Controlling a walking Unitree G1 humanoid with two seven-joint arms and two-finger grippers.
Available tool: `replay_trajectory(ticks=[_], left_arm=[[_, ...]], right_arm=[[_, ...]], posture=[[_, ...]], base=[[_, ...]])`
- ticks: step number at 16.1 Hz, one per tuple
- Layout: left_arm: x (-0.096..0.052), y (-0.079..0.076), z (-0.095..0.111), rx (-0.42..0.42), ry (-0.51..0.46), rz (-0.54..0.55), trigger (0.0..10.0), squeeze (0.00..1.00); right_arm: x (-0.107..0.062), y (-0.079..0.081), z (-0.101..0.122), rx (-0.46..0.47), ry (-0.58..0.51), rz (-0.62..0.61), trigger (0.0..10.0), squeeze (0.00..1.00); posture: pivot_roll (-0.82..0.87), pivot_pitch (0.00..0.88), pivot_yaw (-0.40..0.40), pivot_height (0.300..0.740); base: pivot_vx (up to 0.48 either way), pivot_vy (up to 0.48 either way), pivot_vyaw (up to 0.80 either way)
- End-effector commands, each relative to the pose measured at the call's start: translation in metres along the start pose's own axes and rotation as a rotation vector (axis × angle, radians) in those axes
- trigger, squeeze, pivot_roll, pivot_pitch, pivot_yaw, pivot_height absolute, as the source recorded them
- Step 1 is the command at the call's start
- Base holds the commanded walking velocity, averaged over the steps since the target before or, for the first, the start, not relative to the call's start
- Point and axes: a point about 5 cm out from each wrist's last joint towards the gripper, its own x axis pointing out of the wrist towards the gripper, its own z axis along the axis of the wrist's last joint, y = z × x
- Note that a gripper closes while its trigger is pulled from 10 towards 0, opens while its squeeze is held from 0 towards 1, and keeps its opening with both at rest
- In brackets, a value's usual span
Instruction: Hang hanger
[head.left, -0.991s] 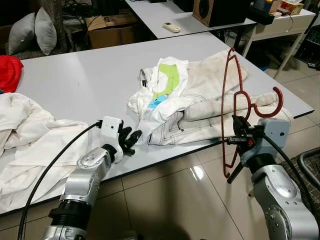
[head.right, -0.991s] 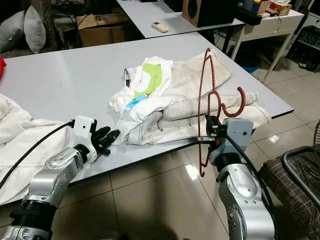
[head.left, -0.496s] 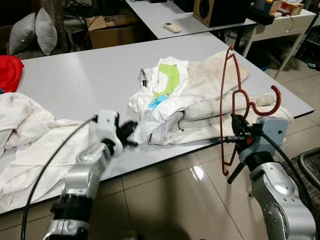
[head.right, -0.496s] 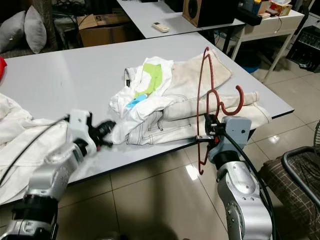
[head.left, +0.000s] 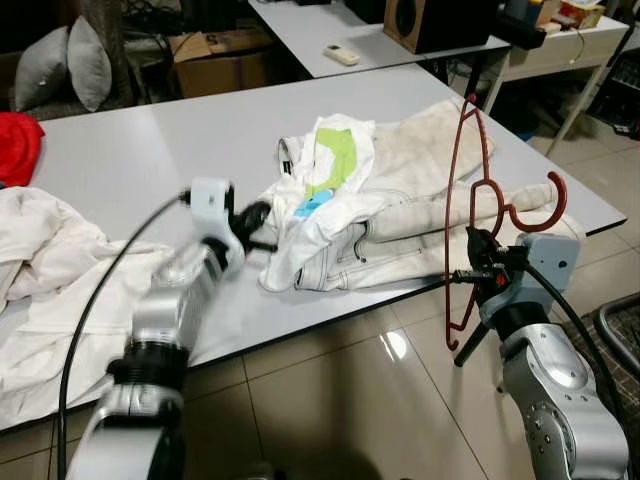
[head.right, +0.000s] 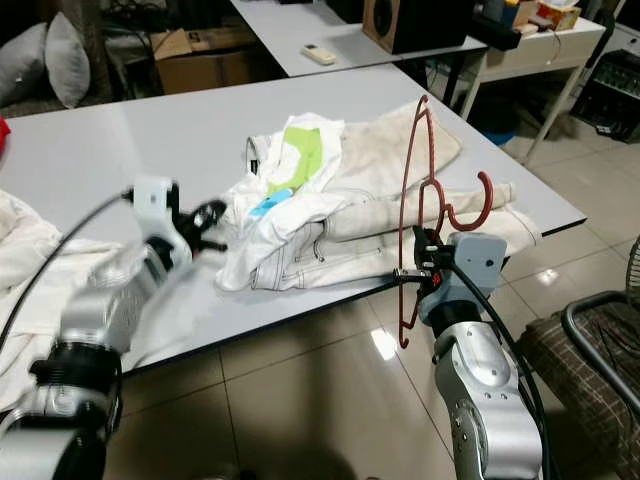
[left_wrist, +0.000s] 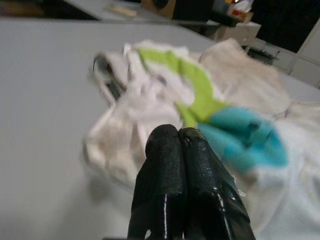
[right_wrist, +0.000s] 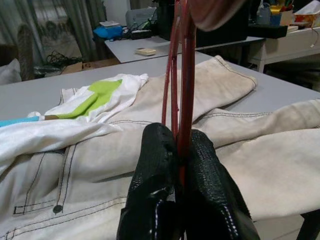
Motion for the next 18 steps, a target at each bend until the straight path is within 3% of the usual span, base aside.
replay_trajectory(ticks=[1, 2, 3, 4, 6, 8, 10, 12, 14, 15, 16, 18], left_arm=[[0.002, -0.001, -0.005, 0.007, 0.022, -0.012, 10.0, 0.86], [0.002, -0.001, -0.006, -0.007, 0.022, -0.013, 10.0, 1.00], [0.003, -0.002, -0.006, -0.022, 0.020, -0.019, 10.0, 1.00], [0.004, -0.009, -0.007, -0.083, -0.001, -0.070, 10.0, 1.00], [0.003, -0.012, -0.008, -0.107, -0.008, -0.099, 10.0, 1.00], [-0.002, -0.023, -0.014, -0.172, -0.034, -0.204, 10.0, 1.00], [-0.006, -0.027, -0.016, -0.192, -0.058, -0.248, 10.0, 1.00], [-0.010, -0.027, -0.021, -0.137, -0.048, -0.243, 10.0, 1.00], [-0.011, -0.014, -0.020, -0.059, -0.058, -0.107, 10.0, 1.00], [-0.012, -0.012, -0.019, -0.056, -0.061, -0.093, 10.0, 0.97], [-0.013, -0.012, -0.020, -0.058, -0.053, -0.113, 10.0, 0.00], [-0.015, -0.023, -0.025, -0.060, -0.031, -0.183, 10.0, 0.00]], right_arm=[[-0.001, -0.012, 0.004, -0.018, -0.022, -0.041, 10.0, 0.00], [-0.003, -0.018, 0.003, -0.020, -0.015, -0.057, 10.0, 0.00], [-0.004, -0.023, 0.002, -0.020, -0.008, -0.072, 10.0, 0.00], [-0.011, -0.040, 0.000, -0.030, 0.014, -0.121, 10.0, 0.00], [-0.014, -0.044, -0.001, -0.039, 0.021, -0.129, 10.0, 0.00], [-0.023, -0.046, -0.002, -0.057, 0.044, -0.126, 10.0, 0.00], [-0.028, -0.043, -0.005, -0.055, 0.065, -0.107, 10.0, 0.00], [-0.028, -0.032, -0.010, -0.047, 0.090, -0.065, 10.0, 0.00], [-0.028, -0.017, -0.012, -0.027, 0.101, -0.007, 10.0, 0.00], [-0.028, -0.016, -0.012, -0.029, 0.106, 0.000, 10.0, 0.00], [-0.028, -0.014, -0.014, -0.027, 0.113, 0.008, 10.0, 0.00], [-0.027, -0.012, -0.016, -0.024, 0.123, 0.009, 10.0, 0.00]], posture=[[0.05, 0.000, 0.057, 0.740], [0.04, 0.000, 0.058, 0.740], [0.04, 0.000, 0.058, 0.740], [0.03, 0.000, 0.064, 0.740], [0.02, 0.000, 0.068, 0.740], [0.00, 0.027, 0.056, 0.740], [-0.01, 0.036, 0.047, 0.740], [-0.02, 0.047, 0.030, 0.740], [-0.01, 0.058, 0.021, 0.740], [-0.01, 0.059, 0.019, 0.740], [0.00, 0.072, 0.019, 0.740], [0.00, 0.073, 0.028, 0.740]], base=[[0.000, 0.000, 0.00], [0.000, 0.000, 0.00], [0.000, 0.000, 0.00], [0.000, 0.000, 0.00], [0.000, 0.000, 0.00], [0.000, 0.000, 0.00], [0.000, 0.000, 0.00], [0.000, 0.000, 0.00], [0.000, 0.000, 0.00], [0.000, 0.000, 0.00], [0.000, 0.000, 0.00], [0.000, 0.000, 0.00]])
